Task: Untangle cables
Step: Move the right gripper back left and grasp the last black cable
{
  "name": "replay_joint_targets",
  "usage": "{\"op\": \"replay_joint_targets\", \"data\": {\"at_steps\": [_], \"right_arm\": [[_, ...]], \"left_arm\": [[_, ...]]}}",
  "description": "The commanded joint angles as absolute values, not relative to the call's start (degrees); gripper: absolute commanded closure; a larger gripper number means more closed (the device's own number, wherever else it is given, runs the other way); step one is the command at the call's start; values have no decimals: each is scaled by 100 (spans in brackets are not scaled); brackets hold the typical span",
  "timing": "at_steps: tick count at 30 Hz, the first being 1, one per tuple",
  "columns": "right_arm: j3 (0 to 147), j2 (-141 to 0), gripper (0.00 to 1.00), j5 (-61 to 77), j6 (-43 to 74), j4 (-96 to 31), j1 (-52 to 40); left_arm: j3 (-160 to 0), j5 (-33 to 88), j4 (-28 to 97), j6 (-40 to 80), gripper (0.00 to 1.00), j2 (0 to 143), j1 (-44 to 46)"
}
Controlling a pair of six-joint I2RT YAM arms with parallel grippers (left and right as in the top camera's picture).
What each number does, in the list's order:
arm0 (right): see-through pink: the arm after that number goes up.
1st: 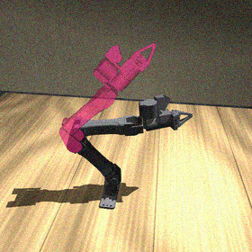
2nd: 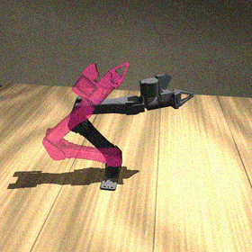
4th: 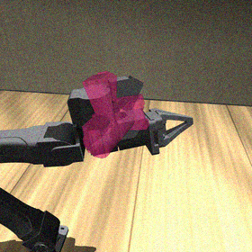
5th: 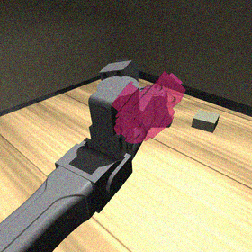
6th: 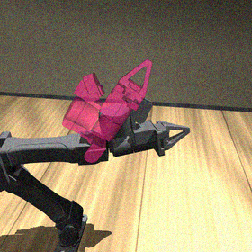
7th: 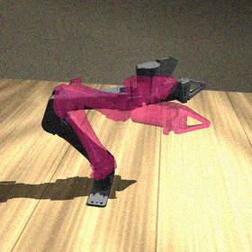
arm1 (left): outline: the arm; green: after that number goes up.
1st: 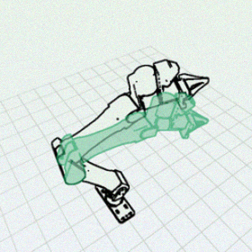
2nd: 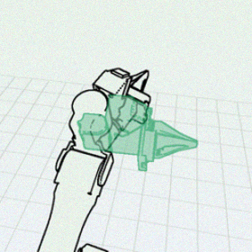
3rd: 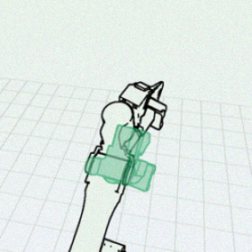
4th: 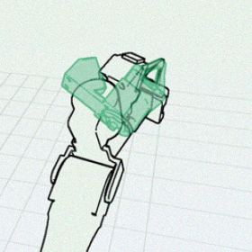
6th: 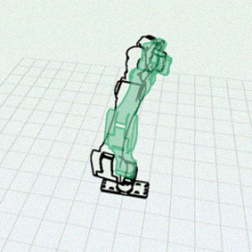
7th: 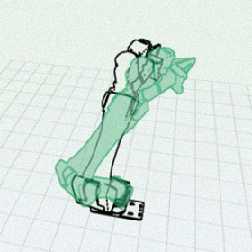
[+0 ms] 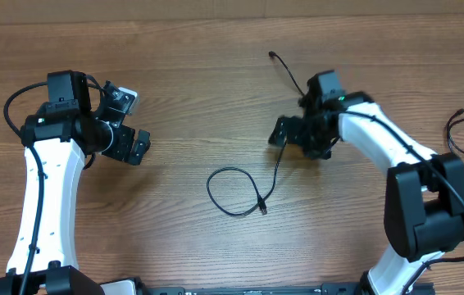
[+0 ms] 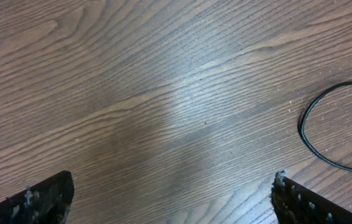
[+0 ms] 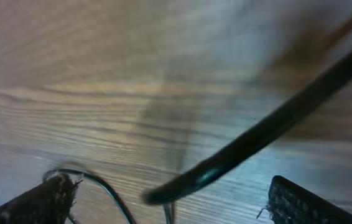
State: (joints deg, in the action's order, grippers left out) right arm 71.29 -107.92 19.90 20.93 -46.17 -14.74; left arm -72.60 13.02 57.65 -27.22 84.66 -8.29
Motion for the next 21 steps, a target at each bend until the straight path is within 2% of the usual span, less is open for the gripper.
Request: {"op": "replay_joint_targets", "data": {"at_steps": [1,2,6,14,17,21], "right_arm": [[6871,-10750,15,1909,2274,-4390,-1656],[6838,-10750,24,1907,2274,-4372,-1739],[6829,-10750,41,1900,2274,-4244,-1868],[6823,-10750,46,1286,2539,-4115,-2032],[6823,-10750,56,1291,2554,-4119,-2032],[6823,-10750,75,1313,2554,-4163,-2032]], "left_arm": [[-7323,1308,5758,-2812,0,8501,-860],[-7323,1308,5758,-2812,1,8501,-860],[-7323,1308,5758,-2812,0,8501,-860],[-7323,1308,5758,-2812,0,8501,-860],[-7323,1308,5758,-2812,0,8501,-860],[-7323,1308,5758,-2812,0,8501,-860]]}}
